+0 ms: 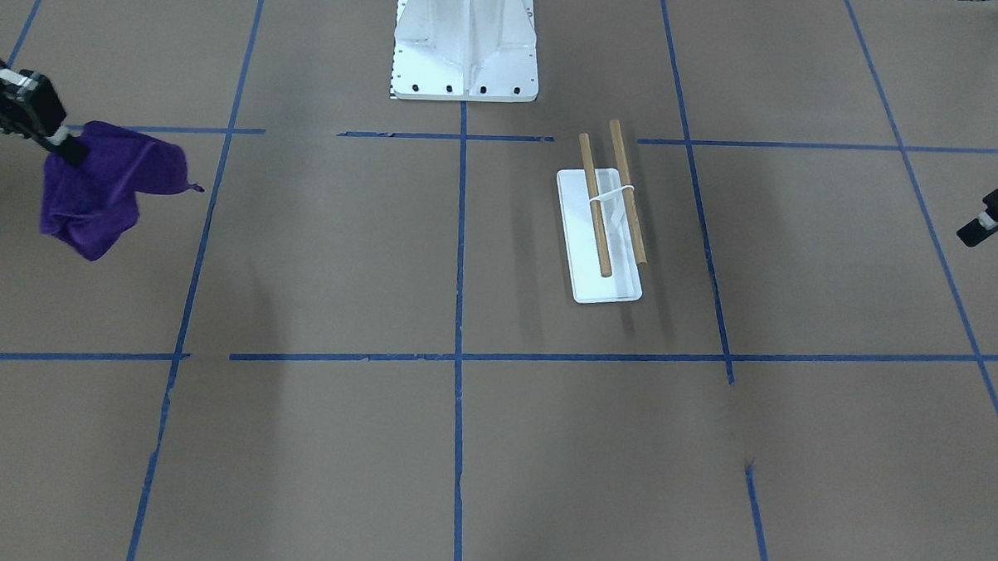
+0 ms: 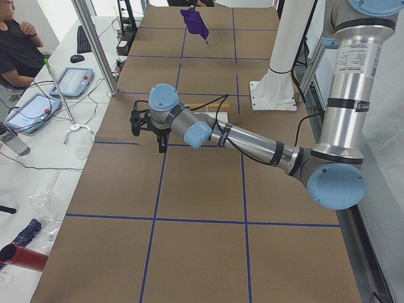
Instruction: Hang towel on rack
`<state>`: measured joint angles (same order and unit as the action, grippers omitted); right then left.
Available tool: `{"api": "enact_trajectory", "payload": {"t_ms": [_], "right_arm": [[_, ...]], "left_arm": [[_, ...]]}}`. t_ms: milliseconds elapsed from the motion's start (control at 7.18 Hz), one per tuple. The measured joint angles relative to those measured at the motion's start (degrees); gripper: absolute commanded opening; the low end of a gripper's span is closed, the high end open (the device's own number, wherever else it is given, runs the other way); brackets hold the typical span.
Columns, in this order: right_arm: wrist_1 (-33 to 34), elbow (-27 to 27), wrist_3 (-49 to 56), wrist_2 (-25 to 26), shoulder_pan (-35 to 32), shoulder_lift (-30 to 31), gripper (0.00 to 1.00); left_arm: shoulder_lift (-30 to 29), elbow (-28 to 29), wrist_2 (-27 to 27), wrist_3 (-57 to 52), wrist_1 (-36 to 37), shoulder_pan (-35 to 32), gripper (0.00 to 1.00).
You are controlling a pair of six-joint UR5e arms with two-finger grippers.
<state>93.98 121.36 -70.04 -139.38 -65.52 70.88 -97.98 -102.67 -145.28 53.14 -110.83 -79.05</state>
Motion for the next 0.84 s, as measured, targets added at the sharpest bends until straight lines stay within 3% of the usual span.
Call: {"api": "enact_trajectory", "payload": {"t_ms": [279,557,836], "right_arm": [[-0.08,-0.18,-17.52,4.31,7.32,-9.28,0.00],[-0.37,-0.23,-32.84,7.61,11.24,-14.66,0.00],[-0.49,-0.72,-46.67,15.93,16.23,-19.20,0.00]], "left_arm": [[-6.60,0.97,-3.08,15.84,-0.46,4.26,1.00],[-12.96,2.26,-3.32,31.01,-1.18,9.73,1.00],[-16.58,3.50,-3.32,42.47,-5.20,13.18,1.00]]}}
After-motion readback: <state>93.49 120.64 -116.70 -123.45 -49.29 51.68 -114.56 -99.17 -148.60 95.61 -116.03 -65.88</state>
